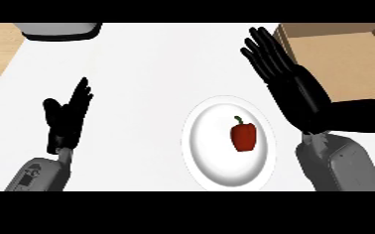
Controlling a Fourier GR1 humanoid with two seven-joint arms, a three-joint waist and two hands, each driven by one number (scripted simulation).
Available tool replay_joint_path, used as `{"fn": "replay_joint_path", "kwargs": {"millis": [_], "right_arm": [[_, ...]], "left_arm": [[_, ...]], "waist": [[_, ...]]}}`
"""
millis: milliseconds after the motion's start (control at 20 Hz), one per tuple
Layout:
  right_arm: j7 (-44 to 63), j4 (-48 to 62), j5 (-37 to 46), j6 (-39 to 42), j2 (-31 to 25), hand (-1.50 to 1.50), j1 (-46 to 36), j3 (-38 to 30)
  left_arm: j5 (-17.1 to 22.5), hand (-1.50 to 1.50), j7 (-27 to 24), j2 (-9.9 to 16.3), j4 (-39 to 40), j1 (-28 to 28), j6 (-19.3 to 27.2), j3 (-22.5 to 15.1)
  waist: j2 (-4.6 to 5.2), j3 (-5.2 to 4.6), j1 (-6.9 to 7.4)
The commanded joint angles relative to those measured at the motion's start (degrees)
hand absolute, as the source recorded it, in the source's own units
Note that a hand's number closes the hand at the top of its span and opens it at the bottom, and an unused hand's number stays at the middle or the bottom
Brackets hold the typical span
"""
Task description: Pick the bell pepper from the plate and place it in the cardboard box
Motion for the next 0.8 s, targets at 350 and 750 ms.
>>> {"fn": "replay_joint_path", "kwargs": {"millis": [350,750], "right_arm": [[6.7,-2.5,22.5,-5.7,-24.6,-1.5,3.2,-10.6],[-5.2,-14.1,33.5,-2.6,-29.0,-1.5,18.1,-9.0]], "left_arm": [[-6.5,0.0,-8.6,8.3,-10.2,-4.2,-9.8,-4.7],[-7.2,0.0,-11.0,8.4,-12.1,-3.2,-13.7,-4.8]], "waist": [[-1.55,-2.61,-5.22],[-0.56,-2.3,-1.71]]}}
